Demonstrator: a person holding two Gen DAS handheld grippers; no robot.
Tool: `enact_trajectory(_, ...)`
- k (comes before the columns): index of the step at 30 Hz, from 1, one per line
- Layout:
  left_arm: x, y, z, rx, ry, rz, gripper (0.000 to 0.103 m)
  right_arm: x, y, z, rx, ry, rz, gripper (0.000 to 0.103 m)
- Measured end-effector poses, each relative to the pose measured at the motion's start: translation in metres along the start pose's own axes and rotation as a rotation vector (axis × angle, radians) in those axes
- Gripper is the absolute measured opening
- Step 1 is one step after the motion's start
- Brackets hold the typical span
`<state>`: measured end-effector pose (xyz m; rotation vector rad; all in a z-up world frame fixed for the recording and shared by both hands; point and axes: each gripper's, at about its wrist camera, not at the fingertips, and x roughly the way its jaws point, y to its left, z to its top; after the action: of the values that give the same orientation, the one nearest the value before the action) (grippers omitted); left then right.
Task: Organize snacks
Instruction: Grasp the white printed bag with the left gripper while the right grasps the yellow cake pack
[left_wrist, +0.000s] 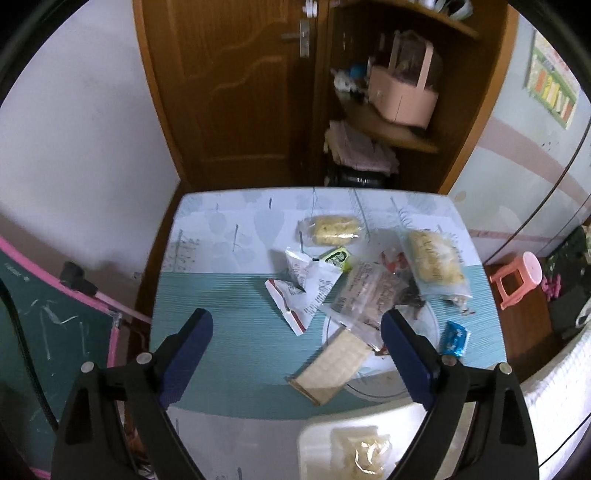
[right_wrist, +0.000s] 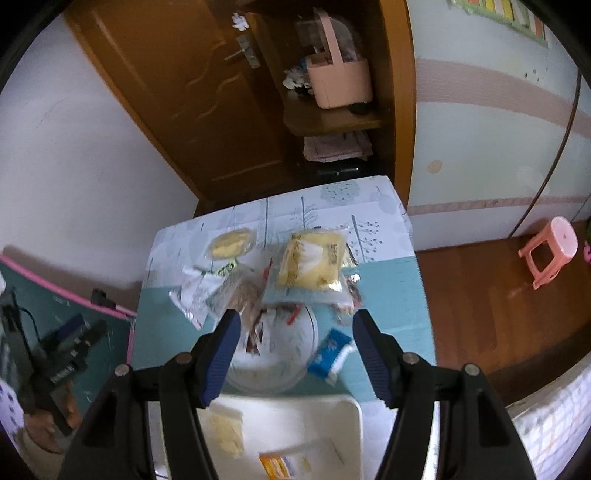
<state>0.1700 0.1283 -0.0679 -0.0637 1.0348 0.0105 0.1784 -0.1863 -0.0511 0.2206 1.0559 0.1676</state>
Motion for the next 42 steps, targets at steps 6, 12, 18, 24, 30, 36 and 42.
enact_trajectory(6,0.077,0.014,0.028,0.021,0.116,-0.018,0.092,0.063,0.007,0.037,0.019,0.042,-0.037,0.083)
enact_trajectory(12,0.143,0.010,0.040,0.051,0.206,-0.048,0.092,0.141,0.007,0.057,0.005,0.132,-0.078,0.095)
enact_trajectory(18,0.198,-0.004,0.041,0.103,0.283,-0.051,0.092,0.206,0.002,0.062,0.008,0.205,-0.116,0.101)
enact_trajectory(24,0.237,-0.009,0.036,0.108,0.343,-0.033,0.092,0.249,0.001,0.057,-0.009,0.269,-0.173,0.103)
enact_trajectory(30,0.259,0.001,0.033,0.028,0.368,-0.049,0.092,0.273,-0.001,0.048,0.009,0.334,-0.160,0.103)
enact_trajectory(36,0.265,0.006,0.027,0.002,0.373,-0.069,0.079,0.265,-0.005,0.047,0.041,0.314,-0.147,0.092)
enact_trajectory(42,0.253,0.003,0.022,0.073,0.351,-0.036,0.041,0.249,-0.003,0.040,0.032,0.286,-0.149,0.090)
